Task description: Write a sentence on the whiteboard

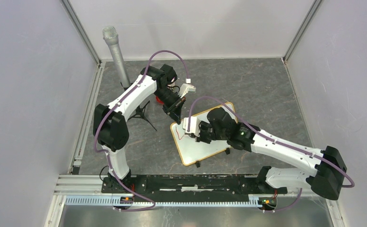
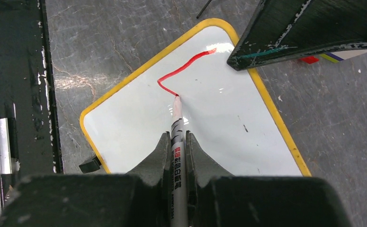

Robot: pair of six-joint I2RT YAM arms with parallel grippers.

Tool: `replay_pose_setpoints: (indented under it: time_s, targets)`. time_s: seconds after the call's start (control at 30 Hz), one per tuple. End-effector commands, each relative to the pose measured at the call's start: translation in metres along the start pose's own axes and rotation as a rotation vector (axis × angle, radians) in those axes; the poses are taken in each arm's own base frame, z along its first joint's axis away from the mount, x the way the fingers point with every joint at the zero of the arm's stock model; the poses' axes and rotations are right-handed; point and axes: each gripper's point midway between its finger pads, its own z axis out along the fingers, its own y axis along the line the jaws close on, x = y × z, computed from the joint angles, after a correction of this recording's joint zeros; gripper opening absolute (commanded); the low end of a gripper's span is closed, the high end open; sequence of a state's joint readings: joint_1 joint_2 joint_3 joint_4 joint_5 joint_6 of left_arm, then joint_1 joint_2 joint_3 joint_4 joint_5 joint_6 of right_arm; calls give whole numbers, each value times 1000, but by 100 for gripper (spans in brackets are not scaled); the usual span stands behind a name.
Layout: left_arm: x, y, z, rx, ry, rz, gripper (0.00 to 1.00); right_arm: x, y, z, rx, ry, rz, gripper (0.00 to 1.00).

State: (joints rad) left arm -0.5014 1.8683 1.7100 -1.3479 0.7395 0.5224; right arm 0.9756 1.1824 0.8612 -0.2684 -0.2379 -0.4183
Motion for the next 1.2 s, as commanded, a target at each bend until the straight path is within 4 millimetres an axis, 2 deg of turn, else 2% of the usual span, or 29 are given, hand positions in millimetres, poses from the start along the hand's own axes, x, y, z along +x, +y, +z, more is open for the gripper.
replay_pose_setpoints:
  time_s: [0.0, 0.07, 0.23, 0.3, 0.53, 0.67, 1.17]
  targets:
    - [-6, -5, -8, 2, -23, 64, 3, -4, -8, -8, 39, -11, -18, 0]
    - [-6, -6, -8, 5, -24, 65, 3, -8, -8, -9, 33, -20, -18, 0]
    - [-6, -7, -7, 10, -24, 65, 3, -35, -11, -20, 23, -85, -21, 0]
    - [-6, -7, -7, 12, -24, 66, 3, -40, -12, -22, 26, -94, -19, 0]
    - [-7, -8, -8, 16, -26, 65, 3, -42, -22, -19, 69, -104, 16, 0]
    - [-7, -8, -8, 16, -25, 66, 3, -36, -30, -18, 113, -77, 23, 0]
    - [-7, -8, -8, 23, -24, 67, 3, -32, -36, -15, 146, -61, 37, 0]
